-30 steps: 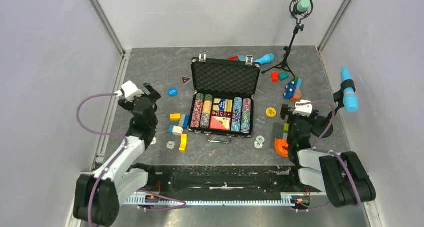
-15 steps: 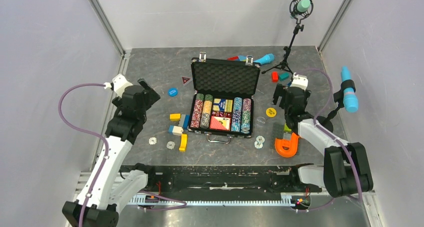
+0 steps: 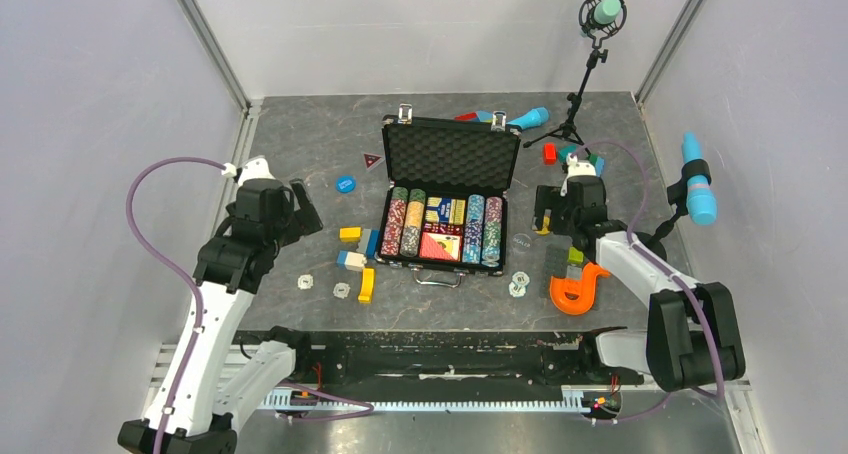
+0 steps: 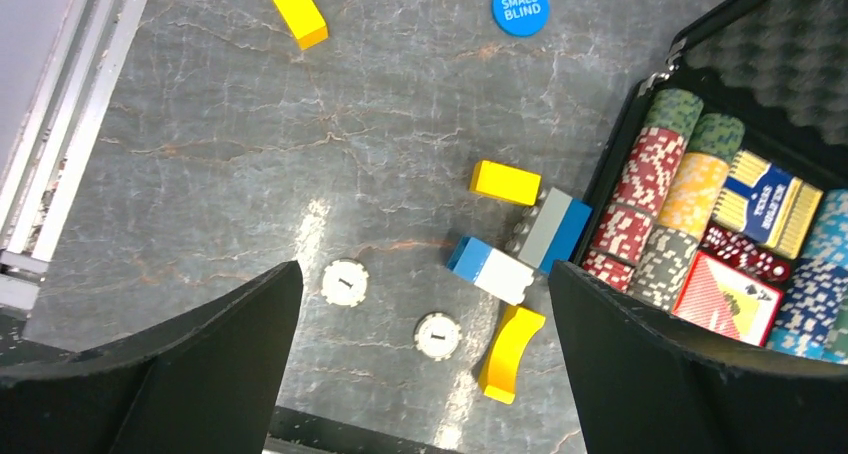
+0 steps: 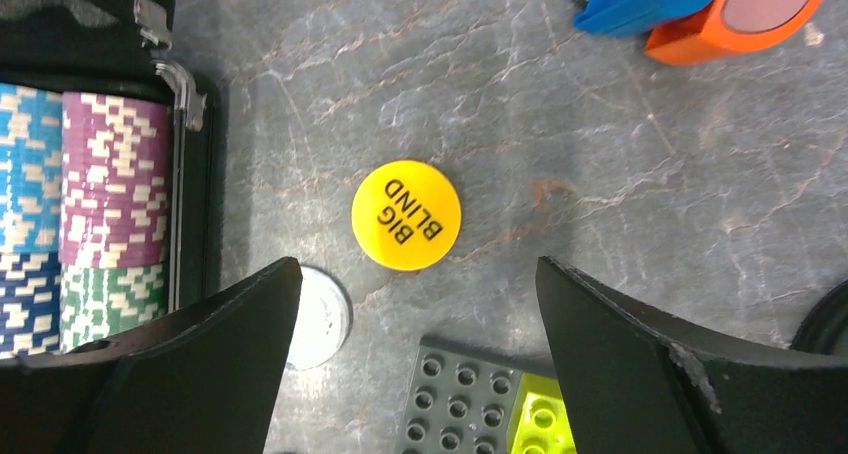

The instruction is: Pack up texas hold em set

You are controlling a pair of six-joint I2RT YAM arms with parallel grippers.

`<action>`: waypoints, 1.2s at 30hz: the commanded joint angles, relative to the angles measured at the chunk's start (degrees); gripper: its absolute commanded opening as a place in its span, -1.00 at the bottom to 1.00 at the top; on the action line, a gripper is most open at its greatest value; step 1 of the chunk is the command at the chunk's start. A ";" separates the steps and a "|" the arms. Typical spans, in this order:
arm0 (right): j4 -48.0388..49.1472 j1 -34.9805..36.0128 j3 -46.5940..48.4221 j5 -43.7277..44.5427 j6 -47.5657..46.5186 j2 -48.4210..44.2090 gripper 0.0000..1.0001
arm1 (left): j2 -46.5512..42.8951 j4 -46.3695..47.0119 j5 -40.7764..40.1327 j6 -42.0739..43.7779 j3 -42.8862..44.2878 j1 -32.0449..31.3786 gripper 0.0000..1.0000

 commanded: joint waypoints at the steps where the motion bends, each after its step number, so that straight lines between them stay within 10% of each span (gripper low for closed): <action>1: -3.57 1.10 2.63 -3.20 0.84 -2.21 0.79 | -1.39 -3.00 2.16 6.79 2.37 0.05 0.99; 36: -8.21 13.83 3.55 2.75 5.76 4.63 0.33 | -8.02 13.65 11.62 7.63 -11.26 -0.03 0.99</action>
